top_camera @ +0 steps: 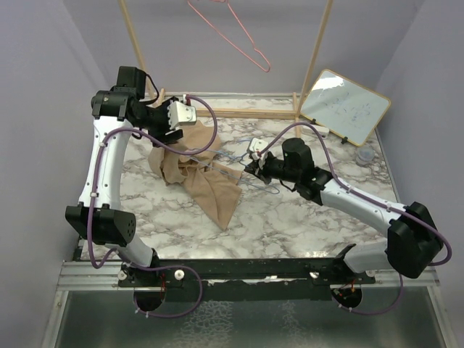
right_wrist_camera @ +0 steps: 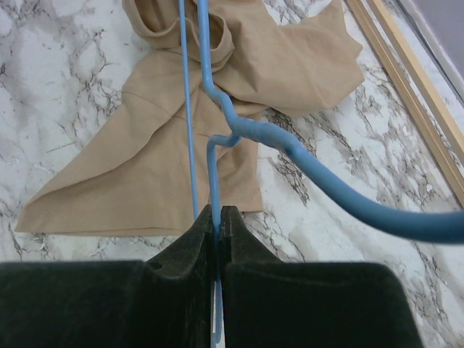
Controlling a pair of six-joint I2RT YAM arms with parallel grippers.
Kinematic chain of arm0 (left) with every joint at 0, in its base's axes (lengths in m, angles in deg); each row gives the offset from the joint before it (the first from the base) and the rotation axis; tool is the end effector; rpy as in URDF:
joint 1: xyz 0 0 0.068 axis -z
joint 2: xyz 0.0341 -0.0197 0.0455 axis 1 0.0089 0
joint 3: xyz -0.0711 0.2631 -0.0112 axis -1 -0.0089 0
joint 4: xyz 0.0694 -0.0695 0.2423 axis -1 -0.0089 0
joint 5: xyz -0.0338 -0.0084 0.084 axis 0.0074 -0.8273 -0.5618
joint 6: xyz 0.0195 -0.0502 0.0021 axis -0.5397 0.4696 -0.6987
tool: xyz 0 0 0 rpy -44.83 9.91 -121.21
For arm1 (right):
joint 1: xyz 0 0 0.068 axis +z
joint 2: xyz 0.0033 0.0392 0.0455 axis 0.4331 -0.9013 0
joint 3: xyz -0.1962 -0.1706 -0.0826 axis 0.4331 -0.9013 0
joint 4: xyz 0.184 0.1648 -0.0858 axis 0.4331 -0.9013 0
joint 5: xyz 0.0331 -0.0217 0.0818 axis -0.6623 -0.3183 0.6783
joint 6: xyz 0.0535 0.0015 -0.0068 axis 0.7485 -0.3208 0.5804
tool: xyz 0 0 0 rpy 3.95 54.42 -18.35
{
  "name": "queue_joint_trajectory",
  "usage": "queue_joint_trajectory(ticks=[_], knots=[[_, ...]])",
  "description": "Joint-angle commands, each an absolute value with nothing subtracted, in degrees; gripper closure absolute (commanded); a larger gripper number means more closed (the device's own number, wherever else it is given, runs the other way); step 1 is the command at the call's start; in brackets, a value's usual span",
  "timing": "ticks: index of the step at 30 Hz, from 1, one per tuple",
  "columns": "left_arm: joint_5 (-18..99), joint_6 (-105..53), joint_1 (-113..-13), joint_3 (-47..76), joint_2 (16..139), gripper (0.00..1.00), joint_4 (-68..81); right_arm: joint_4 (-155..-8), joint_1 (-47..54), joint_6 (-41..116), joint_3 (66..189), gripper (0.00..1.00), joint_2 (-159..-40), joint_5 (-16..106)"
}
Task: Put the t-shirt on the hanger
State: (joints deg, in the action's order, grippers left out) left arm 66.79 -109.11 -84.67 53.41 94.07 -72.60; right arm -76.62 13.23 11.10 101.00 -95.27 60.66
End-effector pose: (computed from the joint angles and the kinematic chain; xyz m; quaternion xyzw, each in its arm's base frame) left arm 0.2915 -0.0447 0.4283 0.6305 0.6709 -0.0907 0.3796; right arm 0.2272 0.2012 0.2663 -0.4957 0.6623 0.2529 0.5016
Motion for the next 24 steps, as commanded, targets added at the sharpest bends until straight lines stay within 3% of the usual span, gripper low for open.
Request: queue_joint_trajectory(ticks=[1,10,16,24], knots=[[72.58,-112.08,-85.00,52.70,93.07,0.38,-77.11,-76.13,13.00,9.38,102.42,0.99,-96.18,61.71],[72.51,-113.50,-85.01,47.85,93.93,0.39,-75.84,-76.80,12.99,8.67,102.72,0.99,-96.39,61.45],[72.11,-112.80,-85.01,47.28,95.22,0.48,-72.56,-76.66,12.96,8.78,102.73,0.99,-96.53,61.31],[72.19,-113.36,-85.01,46.57,96.10,0.75,-72.33,-75.69,12.94,9.06,102.68,0.99,-96.79,60.65]])
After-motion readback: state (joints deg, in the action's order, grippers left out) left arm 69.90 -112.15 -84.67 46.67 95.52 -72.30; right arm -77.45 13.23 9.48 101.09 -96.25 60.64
